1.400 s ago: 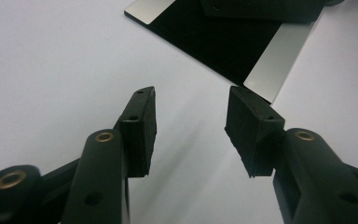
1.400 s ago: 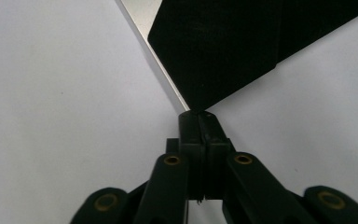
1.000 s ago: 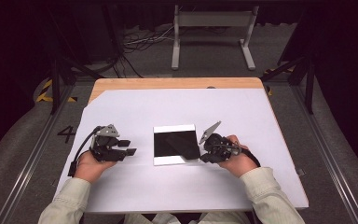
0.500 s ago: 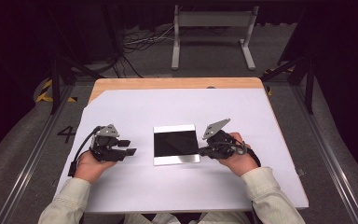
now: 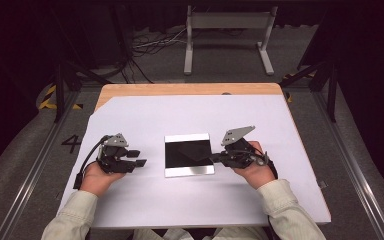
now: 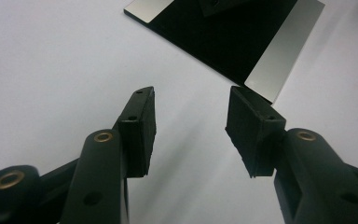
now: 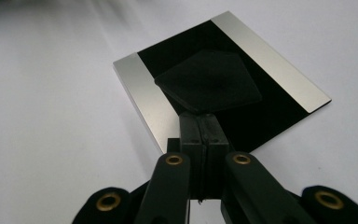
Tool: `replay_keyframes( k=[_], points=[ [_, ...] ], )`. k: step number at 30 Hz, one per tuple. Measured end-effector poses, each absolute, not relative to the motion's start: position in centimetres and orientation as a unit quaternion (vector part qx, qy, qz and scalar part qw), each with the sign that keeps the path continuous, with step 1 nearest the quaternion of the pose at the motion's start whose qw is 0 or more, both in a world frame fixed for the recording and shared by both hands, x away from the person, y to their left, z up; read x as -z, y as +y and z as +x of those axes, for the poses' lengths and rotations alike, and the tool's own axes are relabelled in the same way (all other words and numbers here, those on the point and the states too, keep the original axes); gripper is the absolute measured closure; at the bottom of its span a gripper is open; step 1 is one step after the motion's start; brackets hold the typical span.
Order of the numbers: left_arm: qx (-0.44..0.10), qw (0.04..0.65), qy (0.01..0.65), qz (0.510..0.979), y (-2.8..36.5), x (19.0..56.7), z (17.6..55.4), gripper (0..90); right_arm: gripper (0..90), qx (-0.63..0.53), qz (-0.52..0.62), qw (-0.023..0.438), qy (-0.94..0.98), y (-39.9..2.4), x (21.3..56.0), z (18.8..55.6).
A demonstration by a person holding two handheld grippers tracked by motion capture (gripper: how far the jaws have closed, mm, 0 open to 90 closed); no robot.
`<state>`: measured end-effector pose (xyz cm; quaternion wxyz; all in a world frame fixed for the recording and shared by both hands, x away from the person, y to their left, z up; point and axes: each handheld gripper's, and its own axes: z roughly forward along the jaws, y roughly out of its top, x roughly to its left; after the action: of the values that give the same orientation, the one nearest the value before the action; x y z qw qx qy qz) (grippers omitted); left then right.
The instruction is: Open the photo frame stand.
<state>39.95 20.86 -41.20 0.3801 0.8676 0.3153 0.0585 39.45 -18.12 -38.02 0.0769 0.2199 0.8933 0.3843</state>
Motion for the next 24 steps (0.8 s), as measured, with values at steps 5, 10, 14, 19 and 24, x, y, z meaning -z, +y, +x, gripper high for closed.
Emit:
replay_keyframes(
  k=[5, 10, 14, 19, 24],
  points=[
    [-0.055, 0.379, 0.314, 0.869, 20.79, 41.37, 40.03, 52.2, 90.0, -0.4, 0.222, 0.083, 0.885, -18.13, 37.86, 39.38],
    [-0.054, 0.379, 0.313, 0.869, 20.76, 41.43, 40.07, 52.0, 90.0, -0.412, 0.225, 0.087, 0.879, -18.09, 37.85, 39.32],
    [-0.053, 0.379, 0.313, 0.869, 20.8, 41.51, 40.12, 51.8, 90.0, -0.418, 0.229, 0.088, 0.875, -18.05, 37.86, 39.29],
    [-0.051, 0.379, 0.315, 0.869, 20.8, 41.54, 40.13, 51.7, 90.0, -0.417, 0.229, 0.084, 0.876, -17.95, 37.83, 39.24],
    [-0.048, 0.378, 0.315, 0.869, 20.78, 41.58, 40.14, 51.6, 90.0, -0.416, 0.223, 0.082, 0.878, -17.68, 37.78, 39.11]
  ],
)
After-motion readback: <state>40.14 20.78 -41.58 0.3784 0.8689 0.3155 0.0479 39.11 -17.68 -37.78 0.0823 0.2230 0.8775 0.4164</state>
